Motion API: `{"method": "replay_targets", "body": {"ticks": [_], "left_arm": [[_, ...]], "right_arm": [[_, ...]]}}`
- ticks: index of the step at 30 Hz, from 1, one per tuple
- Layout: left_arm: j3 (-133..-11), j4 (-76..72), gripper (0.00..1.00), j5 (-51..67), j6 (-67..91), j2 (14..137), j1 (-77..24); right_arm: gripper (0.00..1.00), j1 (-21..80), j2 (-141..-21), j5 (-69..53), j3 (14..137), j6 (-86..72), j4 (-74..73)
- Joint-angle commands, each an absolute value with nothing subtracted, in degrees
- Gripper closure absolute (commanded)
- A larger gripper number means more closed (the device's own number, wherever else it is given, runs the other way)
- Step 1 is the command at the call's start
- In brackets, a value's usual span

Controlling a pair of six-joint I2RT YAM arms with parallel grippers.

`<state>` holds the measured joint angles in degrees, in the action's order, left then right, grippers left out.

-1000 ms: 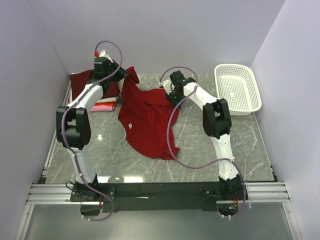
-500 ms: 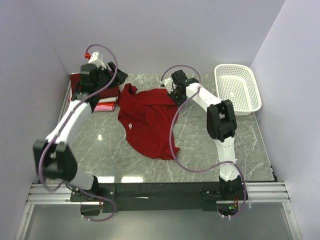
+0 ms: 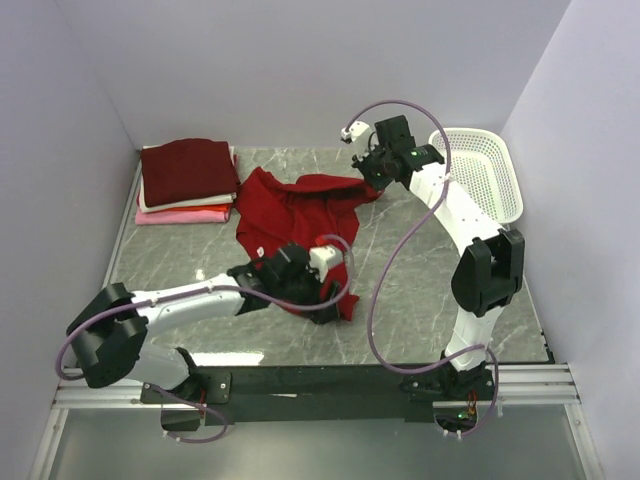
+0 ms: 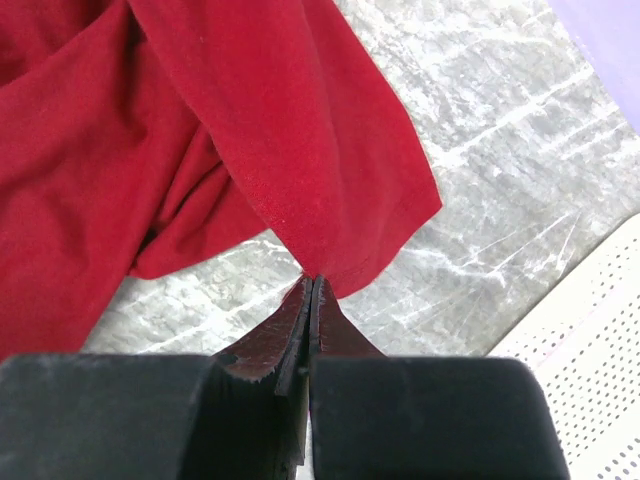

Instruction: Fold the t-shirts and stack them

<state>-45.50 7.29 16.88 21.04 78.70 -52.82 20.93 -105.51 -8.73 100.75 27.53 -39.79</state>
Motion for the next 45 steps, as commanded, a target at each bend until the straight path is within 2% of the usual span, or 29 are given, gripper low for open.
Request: {"method": "replay_targets", "body": {"ticks": [1, 5, 8, 11, 12, 14, 18, 25, 30, 32, 33, 34, 35, 36, 38, 40, 43, 44, 45], "left_arm": [[-47.37, 4.83, 0.24, 6.8, 17.93, 81.71, -56.93], [-53.42, 8.43, 0.24, 0.19, 15.56, 89.37, -60.2], [-57.11, 11.51, 0.28, -8.05, 15.99, 94.56, -61.96], [-57.74, 12.48, 0.52, -10.45, 17.57, 96.33, -62.4], [-57.57, 12.65, 0.76, -11.85, 18.1, 96.42, -62.4], [-55.65, 12.48, 0.99, -11.87, 19.42, 95.11, -62.75], [-49.93, 12.12, 1.0, -9.14, 22.23, 85.54, -67.75], [-41.58, 23.1, 1.0, -0.45, 42.4, 60.06, -79.27], [-33.67, 26.45, 1.0, 0.18, 52.99, 44.67, -81.21], [-31.48, 28.38, 1.0, -3.23, 56.06, 39.39, -81.21], [-31.12, 28.91, 0.98, -3.95, 56.77, 37.29, -81.21], [-31.03, 30.31, 0.91, -4.83, 57.91, 36.83, -81.21], [-31.63, 31.19, 0.83, -6.05, 58.27, 36.65, -81.21], [-32.16, 31.55, 0.65, -7.2, 58.01, 37.26, -81.21], [-34.26, 31.55, 0.44, -7.9, 56.26, 38.49, -81.21], [-36.03, 31.9, 0.38, -9.66, 54.59, 41.12, -81.12], [-41.81, 34.97, 0.22, -17.73, 53.88, 44.55, -81.12], [-43.14, 36.98, 0.11, -20.97, 53.88, 45.26, -81.04], [-44.37, 37.52, 0.06, -23.88, 53.96, 46.39, -80.6]], "right_arm": [[1.0, 20.3, -103.19, -9.58, 99.75, 26.98, -39.64], [1.0, 19.6, -101.61, -10.28, 100.81, 26.28, -40.08], [1.0, 19.07, -100.46, -10.9, 101.6, 26.1, -40.87], [1.0, 18.81, -99.14, -11.25, 101.86, 26.1, -41.05], [1.0, 18.72, -98.62, -11.34, 101.95, 26.1, -41.04], [1.0, 18.46, -98.18, -11.51, 102.65, 26.02, -40.78], [1.0, 18.19, -97.91, -11.69, 106.08, 25.58, -40.78], [1.0, 17.49, -100.98, -5.28, 113.73, 22.15, -31.83], [1.0, 17.05, -111.24, -0.62, 121.1, 20.57, -27.95], [1.0, 17.05, -114.77, 3.24, 124.52, 20.13, -26.64], [1.0, 17.05, -118.87, 4.91, 126.11, 20.13, -26.11], [1.0, 17.14, -121.09, 8.32, 127.95, 20.39, -26.1], [0.93, 17.05, -123.38, 10.44, 132.58, 20.65, -26.36], [0.8, 17.14, -128.01, 12.11, 135.41, 21.0, -28.63], [0.56, 17.05, -131.03, 13.8, 140.69, 21.18, -31.45], [0.52, 16.44, -128.51, 12.4, 137.13, 20.83, -31.38], [0.48, 15.3, -117.28, 5.92, 117.06, 22.67, -27.69], [0.47, 14.86, -111.76, -1.51, 113.5, 23.63, -28.12], [0.45, 14.16, -109.19, -5.24, 110.33, 25.82, -30.04]]}}
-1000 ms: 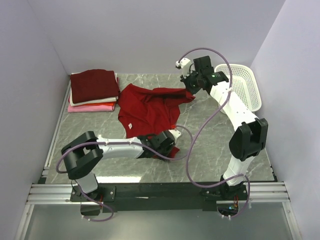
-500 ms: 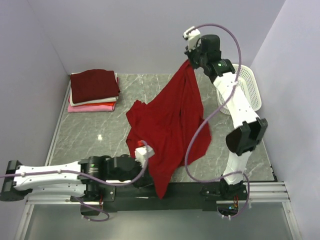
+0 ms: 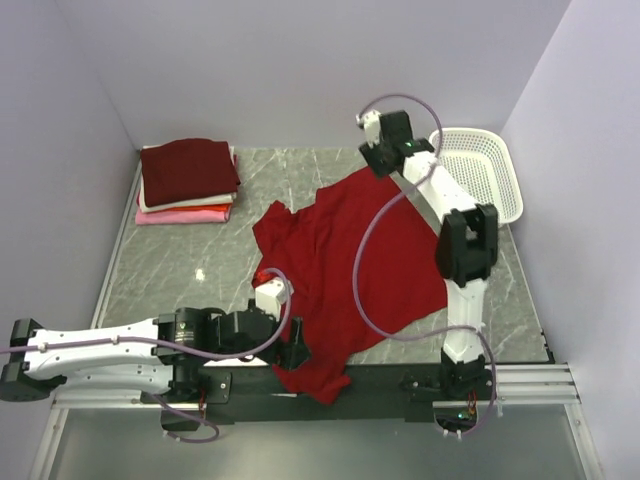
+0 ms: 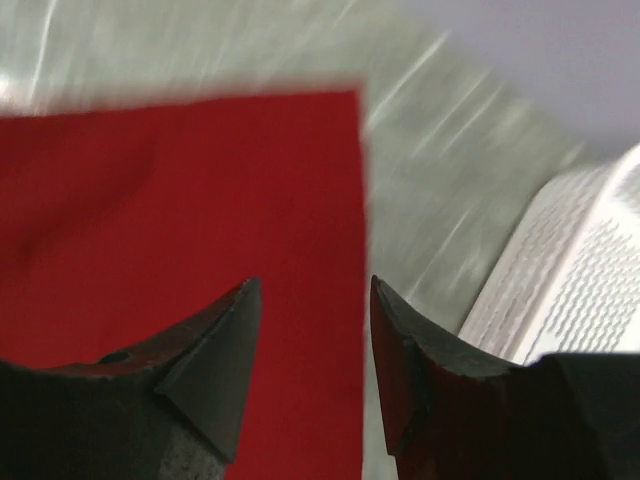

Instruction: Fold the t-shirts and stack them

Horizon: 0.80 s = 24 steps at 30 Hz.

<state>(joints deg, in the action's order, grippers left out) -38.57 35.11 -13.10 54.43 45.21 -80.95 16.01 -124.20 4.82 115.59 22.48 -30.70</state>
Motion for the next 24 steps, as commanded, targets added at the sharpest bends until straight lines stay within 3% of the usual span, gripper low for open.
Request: {"method": "replay_targets", "body": {"ticks": [1, 5, 6, 12, 20, 24], "left_arm": [[-46.12, 37.53, 0.03, -27.65, 52.83, 46.67, -79.81], [-46.5, 30.34, 0.02, -23.75, 45.8, 46.76, -67.54], [-45.71, 25.45, 0.03, -20.77, 44.49, 46.41, -60.1], [-38.42, 17.67, 0.09, -9.86, 45.52, 50.52, -37.14], [-30.59, 7.14, 0.35, -2.64, 45.35, 62.39, -22.86], [-32.42, 6.5, 0.36, -1.76, 44.21, 69.94, -22.06]], "right_arm": [[0.43, 13.8, -106.99, -9.28, 105.52, 27.41, -31.97], [0.43, 13.62, -99.25, -24.84, 95.22, 33.56, -42.6], [0.43, 13.62, -98.18, -28.61, 93.18, 35.4, -45.85], [0.43, 13.45, -89.3, -28.92, 73.58, 43.04, -45.96], [0.45, 11.51, -88.77, -27.33, 65.74, 44.39, -45.0], [0.45, 11.6, -90.43, -27.6, 65.83, 42.63, -43.42]]}}
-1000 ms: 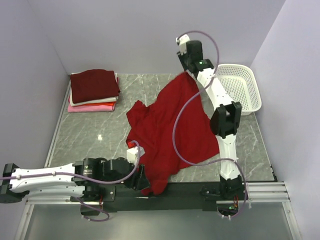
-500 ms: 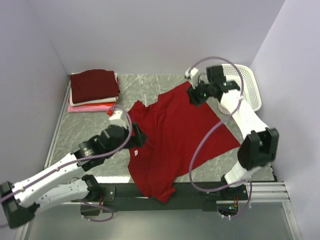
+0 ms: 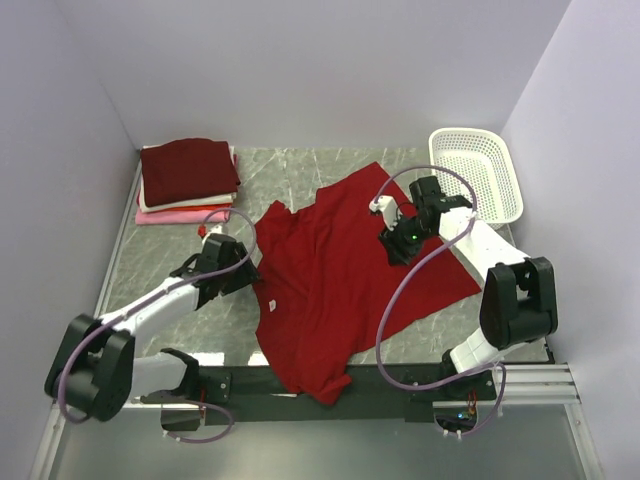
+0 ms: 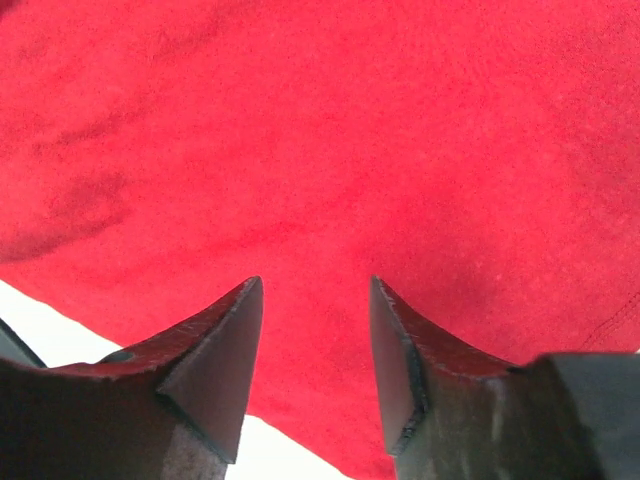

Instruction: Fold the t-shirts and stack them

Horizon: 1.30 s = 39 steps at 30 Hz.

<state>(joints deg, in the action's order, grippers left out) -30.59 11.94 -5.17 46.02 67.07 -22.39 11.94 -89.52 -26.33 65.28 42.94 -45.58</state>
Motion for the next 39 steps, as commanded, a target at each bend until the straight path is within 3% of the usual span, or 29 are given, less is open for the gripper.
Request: {"method": "replay_targets", "body": {"ticks": [1, 9, 12, 13, 15, 19, 20, 25, 30, 33, 34, 36, 39], "left_arm": [[-32.87, 6.42, 0.36, -1.76, 43.86, 71.0, -21.97], [-36.91, 7.12, 0.48, 1.32, 41.13, 81.29, -21.53], [-36.91, 6.24, 0.69, 1.67, 41.04, 83.49, -21.45], [-36.83, 6.33, 0.9, 1.76, 41.22, 83.58, -21.36], [-35.78, 6.76, 0.99, 1.15, 42.7, 81.75, -21.01], [-30.86, 14.55, 0.99, -5.96, 50.6, 66.49, -18.81], [-29.63, 16.24, 1.0, -7.19, 54.98, 56.87, -17.94], [-25.4, 29.33, 1.0, -11.43, 64.68, 31.34, -17.23], [-28.38, 38.39, 0.96, -12.03, 68.64, 28.21, -17.14], [-31.28, 44.03, 0.74, -14.67, 71.63, 26.73, -17.14], [-31.72, 44.56, 0.57, -15.29, 72.33, 25.41, -17.14], [-32.69, 45.18, 0.47, -15.21, 72.16, 24.44, -17.14], [-33.66, 44.66, 0.4, -15.82, 70.67, 23.91, -17.14]], "right_arm": [[0.47, 11.6, -90.87, -27.51, 65.92, 42.28, -43.42], [0.48, 11.51, -93.16, -27.77, 66.53, 41.84, -43.68], [0.48, 11.6, -93.08, -27.51, 66.45, 41.92, -43.86], [0.48, 11.51, -93.08, -27.34, 66.45, 41.92, -43.68], [0.48, 11.51, -92.9, -26.55, 66.27, 41.92, -43.51], [0.48, 11.16, -92.03, -22.43, 65.66, 41.57, -42.37], [0.48, 10.47, -92.02, -21.89, 65.65, 41.49, -42.19], [0.48, 8.44, -92.99, -20.57, 66.71, 41.4, -42.62], [0.48, 7.65, -94.48, -19.34, 68.2, 40.61, -42.71], [0.48, 7.47, -94.39, -18.9, 68.38, 40.43, -42.54], [0.47, 7.12, -94.39, -18.81, 68.47, 40.26, -42.19], [0.47, 6.68, -95.09, -18.55, 69.34, 40.08, -42.1], [0.47, 5.1, -97.37, -18.28, 71.1, 39.11, -41.66]]}}
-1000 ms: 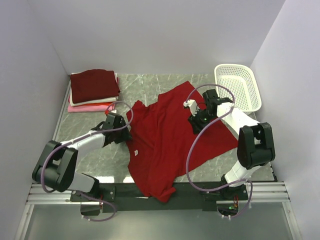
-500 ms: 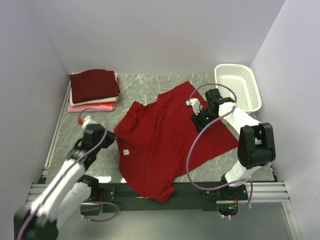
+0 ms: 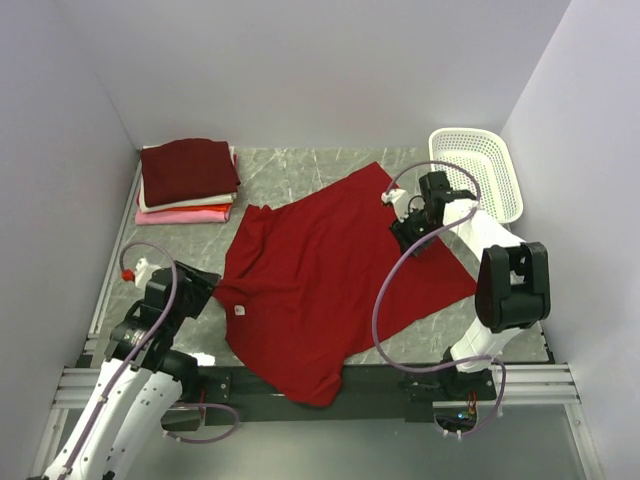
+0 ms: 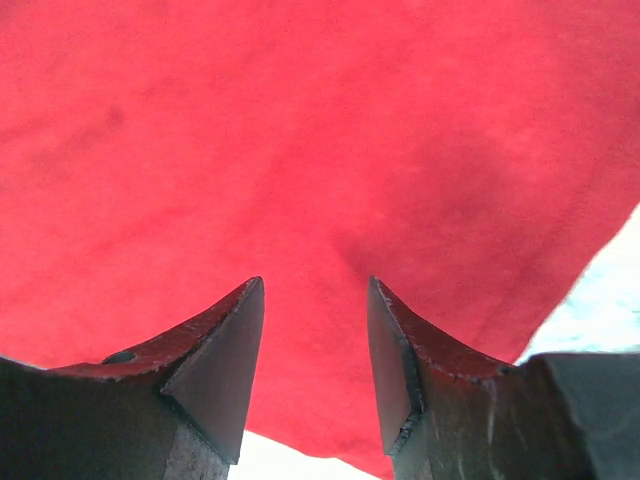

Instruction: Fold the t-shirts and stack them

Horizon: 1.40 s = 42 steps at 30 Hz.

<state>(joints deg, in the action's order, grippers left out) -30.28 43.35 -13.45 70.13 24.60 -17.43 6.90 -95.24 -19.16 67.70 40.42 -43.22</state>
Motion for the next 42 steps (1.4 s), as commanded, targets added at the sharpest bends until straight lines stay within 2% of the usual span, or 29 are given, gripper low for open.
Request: {"method": "replay_targets", "body": {"ticks": [1, 3, 7, 12, 16, 19, 25, 29, 30, 36, 41, 42], "left_arm": [[-33.84, 44.39, 0.34, -16.34, 69.79, 24.43, -17.14], [-33.58, 41.42, 0.27, -17.58, 65.94, 25.39, -17.14], [-33.57, 29.57, 0.23, -16.18, 53.13, 33.19, -17.14], [-36.47, 19.44, 0.21, -6.97, 40.18, 40.6, -17.14], [-38.67, 17.57, 0.16, -6.68, 35.43, 44.11, -17.14], [-39.99, 18.19, 0.16, -7.82, 33.58, 46.13, -17.23], [-37.88, 15.82, 0.16, -7.21, 34.19, 46.23, -17.05], [-38.06, 15.03, 0.17, -9.57, 35.68, 47.19, -16.96], [-38.06, 14.68, 0.17, -9.93, 36.21, 47.55, -16.88], [-40.07, 10.64, 0.2, -6.96, 38.93, 55.01, -14.42], [-45.78, 7.82, 0.22, -4.4, 37.01, 65.9, -12.75], [-46.84, 7.74, 0.26, -3.87, 36.39, 67.83, -12.57]], "right_arm": [[0.47, 4.66, -98.08, -18.28, 71.54, 39.02, -41.66], [0.47, 3.52, -100.44, -18.02, 72.33, 38.67, -41.14], [0.47, 2.37, -104.14, -14.52, 72.51, 38.06, -39.47], [0.47, 1.5, -105.73, -8.53, 70.67, 37.0, -36.21], [0.47, 1.32, -107.22, -7.74, 70.84, 37.27, -37.18], [0.48, 1.32, -108.19, -8.0, 70.75, 37.27, -37.79], [0.67, 1.32, -109.86, -9.75, 71.1, 37.97, -41.3], [0.96, 1.32, -108.99, -10.11, 70.49, 38.67, -43.5], [0.99, 1.32, -108.38, -9.76, 69.97, 39.19, -43.68], [1.0, 0.35, -102.49, -3.35, 62.15, 42.53, -43.86], [1.0, -4.74, -98.62, 1.49, 55.47, 46.14, -43.76], [1.0, -5.7, -98.27, 1.67, 55.11, 47.19, -44.03]]}}
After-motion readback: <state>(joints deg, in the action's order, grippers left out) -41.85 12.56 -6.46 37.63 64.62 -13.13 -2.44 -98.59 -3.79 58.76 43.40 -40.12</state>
